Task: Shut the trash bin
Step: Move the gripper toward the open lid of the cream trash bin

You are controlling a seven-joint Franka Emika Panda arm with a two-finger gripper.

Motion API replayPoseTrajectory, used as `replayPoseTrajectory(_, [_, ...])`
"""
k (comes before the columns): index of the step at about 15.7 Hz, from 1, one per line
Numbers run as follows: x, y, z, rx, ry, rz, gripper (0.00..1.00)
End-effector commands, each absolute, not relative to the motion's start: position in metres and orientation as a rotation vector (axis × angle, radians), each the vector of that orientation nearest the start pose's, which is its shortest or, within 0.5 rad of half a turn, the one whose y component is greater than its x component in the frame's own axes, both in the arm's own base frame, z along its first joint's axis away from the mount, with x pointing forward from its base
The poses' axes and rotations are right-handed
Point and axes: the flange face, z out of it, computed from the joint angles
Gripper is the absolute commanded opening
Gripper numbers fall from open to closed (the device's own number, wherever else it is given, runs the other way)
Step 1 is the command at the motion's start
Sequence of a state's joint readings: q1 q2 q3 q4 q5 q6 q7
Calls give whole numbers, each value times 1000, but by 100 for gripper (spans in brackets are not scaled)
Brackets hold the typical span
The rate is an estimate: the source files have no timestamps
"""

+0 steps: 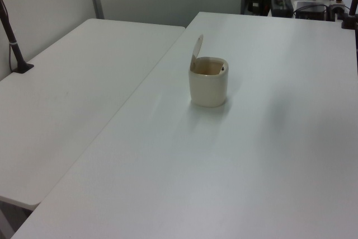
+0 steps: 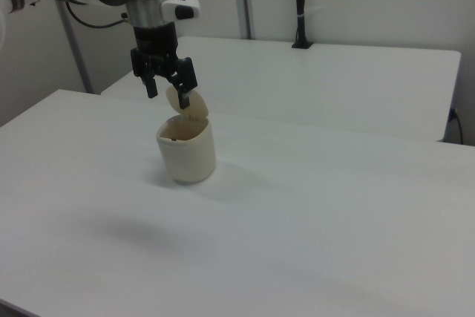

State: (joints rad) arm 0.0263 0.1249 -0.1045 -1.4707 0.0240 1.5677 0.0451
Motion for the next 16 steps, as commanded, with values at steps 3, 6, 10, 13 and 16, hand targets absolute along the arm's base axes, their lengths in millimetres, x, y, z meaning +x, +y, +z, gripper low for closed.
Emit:
replayPoseTrajectory(3, [587,-41,601,-3126,177,44,100])
replayPoseTrajectory(6, [593,-33,604,-3127,151,-1,100])
replayPoseTrajectory(10, [594,-32,608,-3077,179,-28,100])
replayPoseTrajectory(13, [597,-33,609,-3078,168,-62,100])
replayPoseTrajectory(16, [598,-33,607,-3078,173,-62,100])
